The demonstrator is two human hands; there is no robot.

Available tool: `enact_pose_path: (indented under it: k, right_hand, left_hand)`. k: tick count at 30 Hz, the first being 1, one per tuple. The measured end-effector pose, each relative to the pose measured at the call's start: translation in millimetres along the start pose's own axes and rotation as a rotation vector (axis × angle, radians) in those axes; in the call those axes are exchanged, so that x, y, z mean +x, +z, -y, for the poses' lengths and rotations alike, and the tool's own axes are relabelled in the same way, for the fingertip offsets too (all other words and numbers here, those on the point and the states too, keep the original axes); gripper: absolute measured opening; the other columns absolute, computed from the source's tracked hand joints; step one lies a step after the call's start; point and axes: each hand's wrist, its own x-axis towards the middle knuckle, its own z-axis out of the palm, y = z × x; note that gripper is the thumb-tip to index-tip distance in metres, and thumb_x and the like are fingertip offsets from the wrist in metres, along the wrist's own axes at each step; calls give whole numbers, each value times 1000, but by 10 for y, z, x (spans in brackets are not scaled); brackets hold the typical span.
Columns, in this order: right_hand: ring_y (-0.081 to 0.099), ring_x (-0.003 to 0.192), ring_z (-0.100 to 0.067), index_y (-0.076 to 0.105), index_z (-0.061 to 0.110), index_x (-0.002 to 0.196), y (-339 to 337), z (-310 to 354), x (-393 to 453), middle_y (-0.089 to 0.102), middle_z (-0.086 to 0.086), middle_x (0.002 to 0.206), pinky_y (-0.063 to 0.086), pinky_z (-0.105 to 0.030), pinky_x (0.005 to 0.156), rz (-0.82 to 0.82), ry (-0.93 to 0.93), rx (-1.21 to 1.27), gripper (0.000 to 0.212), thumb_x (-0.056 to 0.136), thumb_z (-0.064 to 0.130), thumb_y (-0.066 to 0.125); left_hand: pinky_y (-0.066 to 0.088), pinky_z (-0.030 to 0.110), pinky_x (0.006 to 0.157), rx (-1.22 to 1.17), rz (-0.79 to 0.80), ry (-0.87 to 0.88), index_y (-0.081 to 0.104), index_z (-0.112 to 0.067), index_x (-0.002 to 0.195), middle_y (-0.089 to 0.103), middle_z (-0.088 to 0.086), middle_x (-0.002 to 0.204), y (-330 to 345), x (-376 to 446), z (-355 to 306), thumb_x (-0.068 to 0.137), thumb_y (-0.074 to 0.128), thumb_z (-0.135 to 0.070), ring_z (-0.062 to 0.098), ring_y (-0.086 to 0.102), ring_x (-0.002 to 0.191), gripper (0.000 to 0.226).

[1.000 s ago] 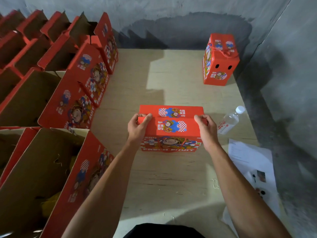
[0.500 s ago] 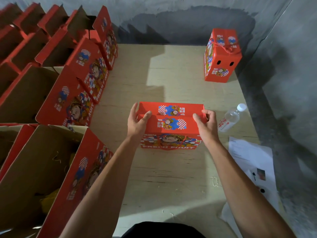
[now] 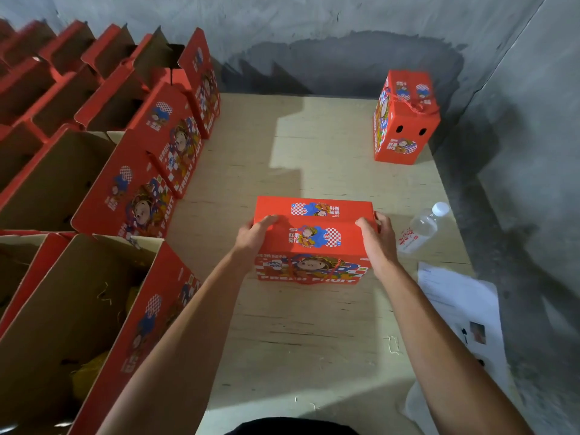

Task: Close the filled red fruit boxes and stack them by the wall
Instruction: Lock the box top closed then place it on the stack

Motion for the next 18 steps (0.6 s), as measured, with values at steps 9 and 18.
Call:
enact_pose_path:
  k: [9, 18]
  right_hand:
    - [75, 64, -19, 70, 13, 106, 30, 150, 138, 77, -3, 83, 50, -23, 48, 27, 209, -69, 41, 80, 45, 72]
    - [75, 80, -23, 61, 14, 117, 30, 77, 144, 75, -8, 102, 57, -29, 59, 83, 115, -87, 32, 93, 34, 62]
  left_hand:
    - [63, 39, 63, 110, -26, -83, 66, -7, 120, 76, 14, 98, 60, 122, -170, 83, 78, -37, 26, 76, 75, 49]
    - [60, 40, 53, 68, 201, -238, 68, -8, 123, 78, 14, 88, -51, 91, -300, 92, 71, -16, 26, 76, 66, 32]
